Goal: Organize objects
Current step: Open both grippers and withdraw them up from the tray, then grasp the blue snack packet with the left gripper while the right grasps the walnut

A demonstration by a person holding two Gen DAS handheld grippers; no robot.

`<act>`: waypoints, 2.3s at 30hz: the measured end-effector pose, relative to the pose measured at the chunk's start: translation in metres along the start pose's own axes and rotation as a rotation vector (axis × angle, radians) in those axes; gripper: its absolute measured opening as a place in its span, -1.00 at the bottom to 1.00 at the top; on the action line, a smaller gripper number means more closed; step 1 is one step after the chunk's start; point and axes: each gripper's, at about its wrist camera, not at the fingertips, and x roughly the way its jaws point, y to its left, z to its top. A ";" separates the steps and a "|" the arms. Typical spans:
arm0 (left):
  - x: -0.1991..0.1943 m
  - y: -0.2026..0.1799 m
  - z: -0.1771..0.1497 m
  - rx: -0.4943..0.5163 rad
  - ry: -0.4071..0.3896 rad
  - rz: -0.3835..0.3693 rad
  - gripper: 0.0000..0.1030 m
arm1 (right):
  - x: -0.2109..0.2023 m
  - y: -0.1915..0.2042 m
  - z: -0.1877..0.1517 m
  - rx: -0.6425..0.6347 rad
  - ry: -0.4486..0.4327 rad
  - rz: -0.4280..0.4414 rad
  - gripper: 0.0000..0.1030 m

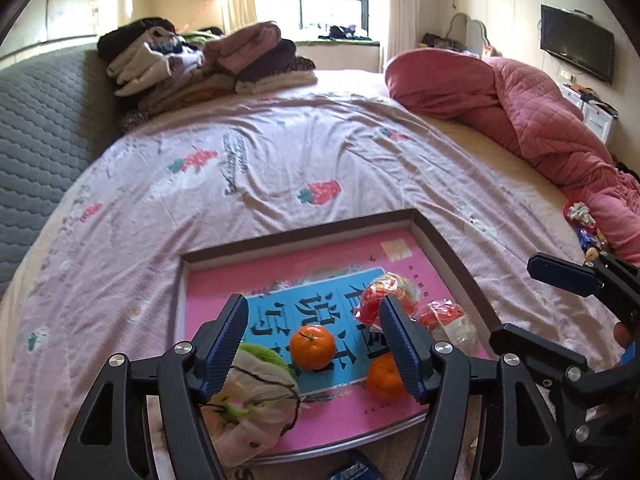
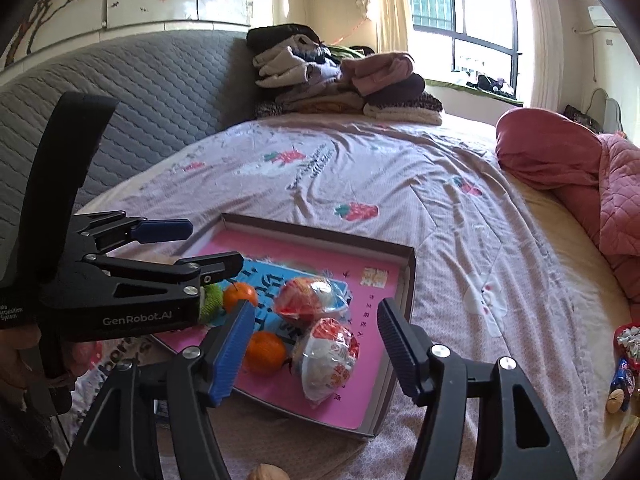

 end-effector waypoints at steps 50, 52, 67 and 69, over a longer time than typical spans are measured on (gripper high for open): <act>-0.078 -0.008 -0.161 0.010 -0.012 -0.044 0.37 | -0.062 0.065 -0.114 -0.037 0.025 -0.048 0.41; -0.074 -0.009 -0.165 0.020 -0.004 -0.048 0.37 | -0.059 0.065 -0.117 -0.038 0.038 -0.048 0.41; -0.054 -0.009 -0.183 0.045 0.043 -0.076 0.37 | -0.045 0.064 -0.128 -0.050 0.087 -0.061 0.41; -0.051 -0.008 -0.184 0.046 0.046 -0.075 0.37 | -0.042 0.063 -0.129 -0.046 0.094 -0.064 0.41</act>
